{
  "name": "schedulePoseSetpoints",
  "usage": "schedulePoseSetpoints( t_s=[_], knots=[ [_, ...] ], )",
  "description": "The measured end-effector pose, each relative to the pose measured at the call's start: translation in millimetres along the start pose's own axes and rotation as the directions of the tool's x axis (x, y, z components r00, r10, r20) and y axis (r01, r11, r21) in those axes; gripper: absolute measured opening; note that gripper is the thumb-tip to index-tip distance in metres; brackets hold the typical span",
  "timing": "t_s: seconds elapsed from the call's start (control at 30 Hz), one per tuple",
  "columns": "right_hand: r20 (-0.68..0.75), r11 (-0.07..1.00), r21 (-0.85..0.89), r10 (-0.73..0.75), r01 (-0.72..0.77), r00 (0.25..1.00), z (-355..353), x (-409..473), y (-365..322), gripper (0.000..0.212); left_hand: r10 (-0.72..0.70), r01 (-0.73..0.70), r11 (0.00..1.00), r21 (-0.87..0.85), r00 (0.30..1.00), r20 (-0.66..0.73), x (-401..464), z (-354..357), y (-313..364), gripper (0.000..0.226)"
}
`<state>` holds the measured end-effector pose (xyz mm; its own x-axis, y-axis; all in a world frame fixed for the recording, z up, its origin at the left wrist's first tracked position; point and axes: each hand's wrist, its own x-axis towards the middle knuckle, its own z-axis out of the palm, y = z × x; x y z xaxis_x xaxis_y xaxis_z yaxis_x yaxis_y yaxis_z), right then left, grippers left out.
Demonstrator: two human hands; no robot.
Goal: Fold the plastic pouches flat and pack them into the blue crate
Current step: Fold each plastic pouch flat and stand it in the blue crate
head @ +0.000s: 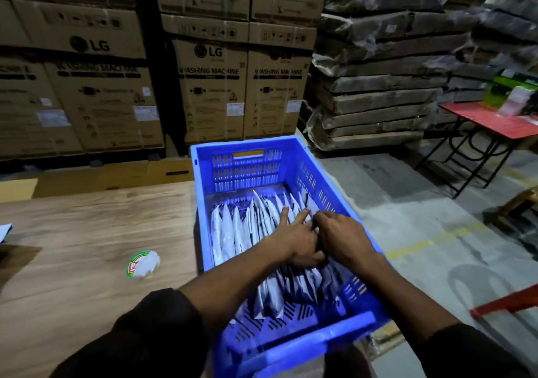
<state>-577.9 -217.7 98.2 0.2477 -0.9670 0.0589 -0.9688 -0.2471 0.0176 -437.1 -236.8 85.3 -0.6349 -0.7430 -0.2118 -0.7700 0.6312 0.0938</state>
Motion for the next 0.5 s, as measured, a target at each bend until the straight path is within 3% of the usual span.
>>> schedulePoseSetpoints(
  t_s=[0.1,0.17,0.23,0.33,0.5],
  knots=[
    [-0.104,1.0,-0.026,0.002,-0.005,0.995,0.5,0.8,-4.9,0.019,-0.189,0.189,0.982,-0.023,0.958,-0.218,-28.0,-1.8,-12.9,0.064],
    [-0.138,0.999,-0.005,-0.037,0.036,0.99,4.3,0.7,-15.0,0.036,-0.423,0.414,0.906,-0.093,0.87,-0.253,-45.3,7.7,-18.4,0.076],
    [-0.01,0.998,0.04,-0.05,0.05,0.999,12.0,1.2,-28.6,0.06,-0.617,0.596,0.786,-0.165,0.771,-0.159,-58.1,18.1,-20.6,0.089],
    [0.319,0.999,0.017,-0.05,0.047,0.946,30.0,4.2,-38.6,0.07,-0.748,0.715,0.652,-0.255,0.661,-0.059,-64.8,35.2,-19.4,0.093],
    [0.365,0.998,-0.001,-0.053,0.057,0.93,41.8,7.7,-22.7,0.069,-0.786,0.73,0.502,-0.463,0.609,0.109,-57.2,48.4,8.4,0.082]
  ],
)
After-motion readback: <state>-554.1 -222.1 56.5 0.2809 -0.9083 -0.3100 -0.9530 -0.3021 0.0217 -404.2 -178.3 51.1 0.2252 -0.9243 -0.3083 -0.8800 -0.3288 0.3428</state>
